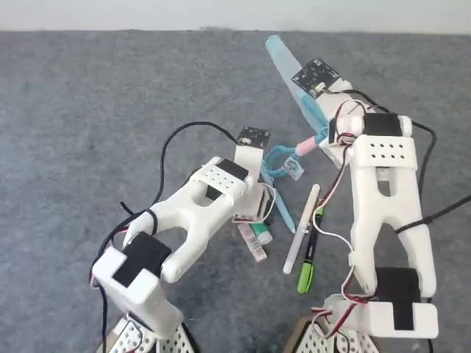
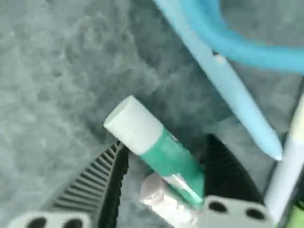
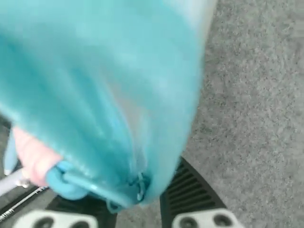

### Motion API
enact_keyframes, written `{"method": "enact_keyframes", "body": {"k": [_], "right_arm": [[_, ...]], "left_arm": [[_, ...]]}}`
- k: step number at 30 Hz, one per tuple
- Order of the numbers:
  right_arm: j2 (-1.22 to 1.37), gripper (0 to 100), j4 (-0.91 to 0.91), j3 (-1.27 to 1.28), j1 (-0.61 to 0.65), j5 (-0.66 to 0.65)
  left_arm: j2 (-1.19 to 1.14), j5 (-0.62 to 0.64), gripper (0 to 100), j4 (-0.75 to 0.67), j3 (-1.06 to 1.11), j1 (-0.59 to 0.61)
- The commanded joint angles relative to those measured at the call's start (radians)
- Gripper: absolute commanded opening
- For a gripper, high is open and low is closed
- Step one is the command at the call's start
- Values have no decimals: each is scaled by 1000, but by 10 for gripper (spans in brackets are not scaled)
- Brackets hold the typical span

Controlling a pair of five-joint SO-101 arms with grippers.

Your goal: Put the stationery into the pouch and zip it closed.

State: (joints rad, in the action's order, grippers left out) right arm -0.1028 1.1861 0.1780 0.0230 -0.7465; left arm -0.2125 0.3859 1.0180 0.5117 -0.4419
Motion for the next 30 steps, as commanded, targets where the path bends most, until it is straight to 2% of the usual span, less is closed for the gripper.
{"method": "enact_keyframes", "body": {"k": [1,5,11,13,17,21,25,30], "right_arm": [[-18,7,10,-20,-38,-18],[-16,7,10,-17,-30,-17],[-16,7,10,-17,31,-17],[-18,7,10,-20,68,-17],[-18,7,10,-20,99,-12],[-18,7,4,-21,102,-3],[-19,7,1,-23,102,15],[-19,7,-1,-23,111,18]], "left_arm": [[-14,17,110,-5,-70,83],[-14,15,9,-2,-120,124],[-12,-103,19,-3,-133,94],[-12,-150,58,3,-156,89],[46,-169,139,5,-171,107],[210,-196,154,5,-168,120],[374,-196,214,51,-153,127],[608,-196,233,118,-147,204]]}}
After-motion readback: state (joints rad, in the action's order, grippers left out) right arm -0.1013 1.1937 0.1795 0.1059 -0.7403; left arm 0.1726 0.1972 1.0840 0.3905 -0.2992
